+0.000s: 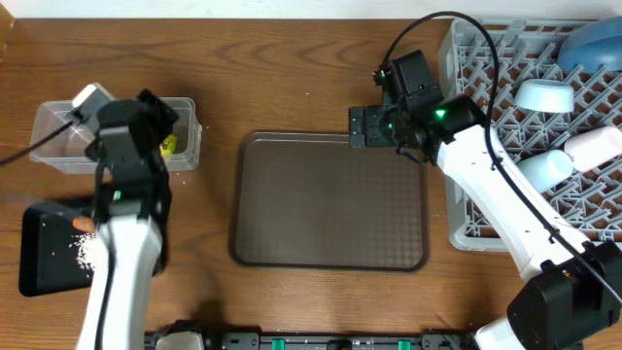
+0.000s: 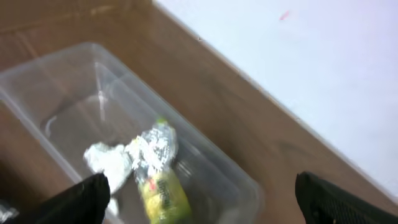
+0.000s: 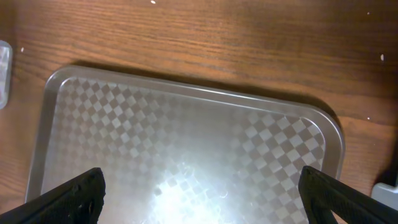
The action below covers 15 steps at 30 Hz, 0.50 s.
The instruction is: Sort waste into correct bins and load items into the dishwasher rack
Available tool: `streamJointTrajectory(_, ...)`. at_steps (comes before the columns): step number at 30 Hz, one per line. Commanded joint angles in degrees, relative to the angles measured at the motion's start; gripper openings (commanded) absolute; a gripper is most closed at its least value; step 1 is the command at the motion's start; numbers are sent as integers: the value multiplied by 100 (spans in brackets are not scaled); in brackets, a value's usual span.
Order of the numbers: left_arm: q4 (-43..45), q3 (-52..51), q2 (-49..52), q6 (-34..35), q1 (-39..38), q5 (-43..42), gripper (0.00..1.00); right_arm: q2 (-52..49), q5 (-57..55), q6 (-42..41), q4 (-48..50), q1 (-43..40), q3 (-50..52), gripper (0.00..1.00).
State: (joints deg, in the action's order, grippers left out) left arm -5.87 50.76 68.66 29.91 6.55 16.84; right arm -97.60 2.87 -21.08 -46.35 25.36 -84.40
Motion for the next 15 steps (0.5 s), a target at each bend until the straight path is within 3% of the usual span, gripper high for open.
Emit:
streamJointTrajectory(1,-944,81,-1132,627,-162,-79,98,9,-52,-74,2,-7,-22,99)
streamJointTrajectory(7,-2896,81,-2730,752,-214,-669,98,9,-52,-74,2,-7,-22,99)
streamJointTrajectory(15,-4367,81,-3600,793,-212,-787,98,9,-52,-74,0,-7,-22,99)
